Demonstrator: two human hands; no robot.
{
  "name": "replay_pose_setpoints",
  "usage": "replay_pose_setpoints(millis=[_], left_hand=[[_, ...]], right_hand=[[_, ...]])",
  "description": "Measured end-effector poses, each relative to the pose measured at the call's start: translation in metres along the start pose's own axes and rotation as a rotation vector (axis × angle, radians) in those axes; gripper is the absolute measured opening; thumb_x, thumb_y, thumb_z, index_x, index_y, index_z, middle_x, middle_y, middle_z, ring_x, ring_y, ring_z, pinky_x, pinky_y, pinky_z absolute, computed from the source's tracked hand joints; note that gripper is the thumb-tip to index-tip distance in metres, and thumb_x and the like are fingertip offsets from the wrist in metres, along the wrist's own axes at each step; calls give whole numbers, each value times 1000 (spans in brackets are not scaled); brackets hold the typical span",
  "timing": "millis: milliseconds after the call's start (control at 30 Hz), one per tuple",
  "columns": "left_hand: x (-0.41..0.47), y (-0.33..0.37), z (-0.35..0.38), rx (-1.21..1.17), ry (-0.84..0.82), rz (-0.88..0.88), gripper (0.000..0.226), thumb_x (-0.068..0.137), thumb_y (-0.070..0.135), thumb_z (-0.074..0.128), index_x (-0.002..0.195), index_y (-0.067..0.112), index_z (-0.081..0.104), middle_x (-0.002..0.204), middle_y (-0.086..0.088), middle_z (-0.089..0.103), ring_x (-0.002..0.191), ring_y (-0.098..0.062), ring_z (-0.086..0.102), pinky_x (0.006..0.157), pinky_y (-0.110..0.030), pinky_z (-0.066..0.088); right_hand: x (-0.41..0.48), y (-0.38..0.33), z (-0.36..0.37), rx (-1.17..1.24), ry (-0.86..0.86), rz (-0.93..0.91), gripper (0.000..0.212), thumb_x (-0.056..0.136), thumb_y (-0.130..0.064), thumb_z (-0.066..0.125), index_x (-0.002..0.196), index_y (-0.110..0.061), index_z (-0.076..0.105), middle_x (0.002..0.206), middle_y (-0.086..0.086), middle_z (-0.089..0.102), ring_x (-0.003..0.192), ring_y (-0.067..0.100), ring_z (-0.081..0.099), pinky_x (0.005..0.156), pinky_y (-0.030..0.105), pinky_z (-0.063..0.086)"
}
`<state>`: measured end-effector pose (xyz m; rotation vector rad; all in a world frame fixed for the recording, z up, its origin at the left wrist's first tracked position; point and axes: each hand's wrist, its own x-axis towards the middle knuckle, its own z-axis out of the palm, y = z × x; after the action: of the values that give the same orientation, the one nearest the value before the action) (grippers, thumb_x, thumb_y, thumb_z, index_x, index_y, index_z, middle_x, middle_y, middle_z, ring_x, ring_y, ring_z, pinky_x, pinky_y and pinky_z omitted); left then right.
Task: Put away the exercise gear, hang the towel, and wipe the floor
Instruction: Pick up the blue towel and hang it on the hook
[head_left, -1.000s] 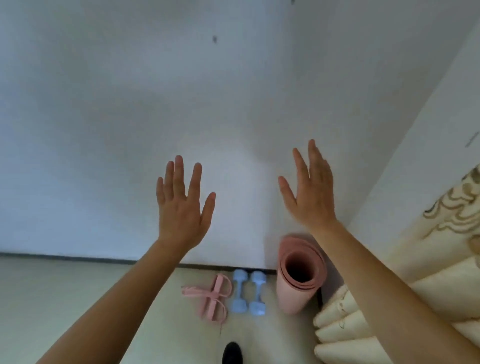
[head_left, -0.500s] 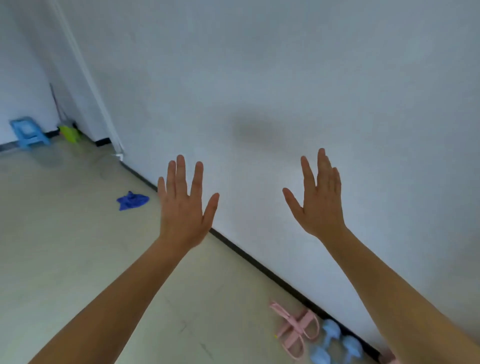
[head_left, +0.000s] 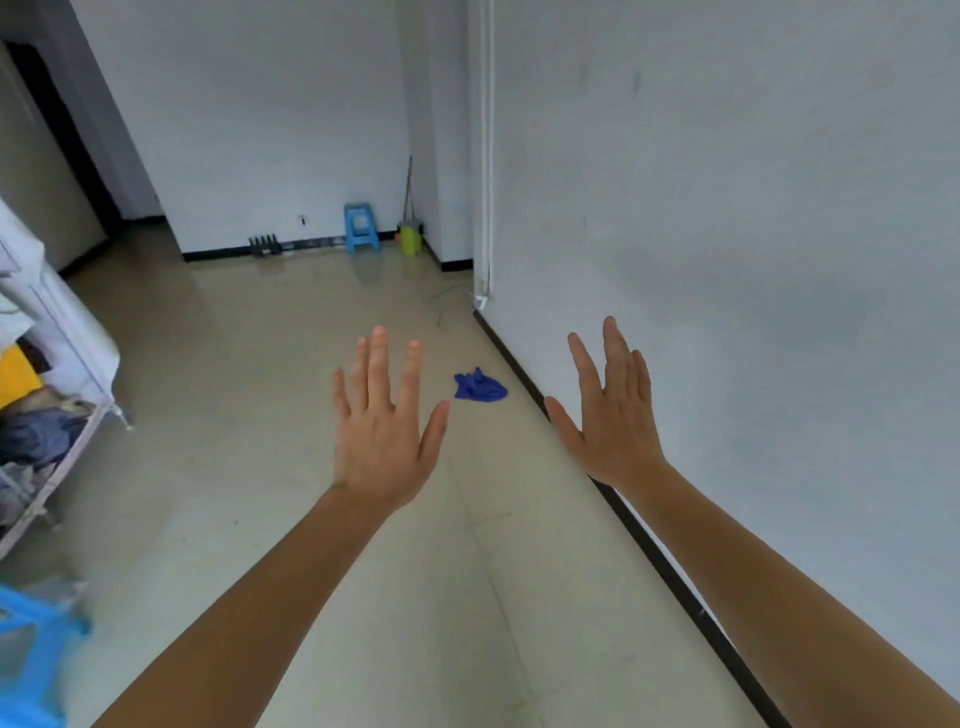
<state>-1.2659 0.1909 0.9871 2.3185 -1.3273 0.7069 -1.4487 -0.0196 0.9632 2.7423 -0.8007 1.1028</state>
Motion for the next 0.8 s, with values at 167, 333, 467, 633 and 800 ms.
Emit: replay_pose_setpoints(millis=[167,333,467,633,800], left_hand=[[68,-76,59,61,7,-20,68,101,52,29,156,11,23,162,-24,11,151,-40,7,117,-62,18],[180,-134,133,107,-14,-27,68,101,52,29,155,11,24,161,-25,13,150,-41,10,115,-63,21],[280,-180,174,186,-9,40,68,101,51,31,155,10,25,161,-26,14,149,-43,12,115,-64,21],[363,-244,229,190,-1,-30,69,101,51,30,156,10,23,161,-26,13,149,-43,11,116,-63,20],[446,-314,314,184,-15,-25,69,101,51,31,156,10,22,161,-26,12,149,-43,11,115,-64,20]], right_hand=[[91,-20,105,69,-11,-36,72,102,-52,41,160,-17,19,167,19,0,155,35,7,125,51,10],[193,-13,216,120,-33,-44,72,101,-52,43,160,-17,21,167,20,2,155,35,7,123,56,16],[298,-2,278,127,-51,-76,72,102,-53,42,160,-18,20,167,21,4,154,38,10,122,58,18],[387,6,360,127,-111,-44,75,101,-52,45,161,-19,14,167,22,3,154,38,10,122,57,18],[467,13,465,85,-189,-96,75,101,-53,45,160,-18,17,166,23,6,154,39,11,121,58,20]])
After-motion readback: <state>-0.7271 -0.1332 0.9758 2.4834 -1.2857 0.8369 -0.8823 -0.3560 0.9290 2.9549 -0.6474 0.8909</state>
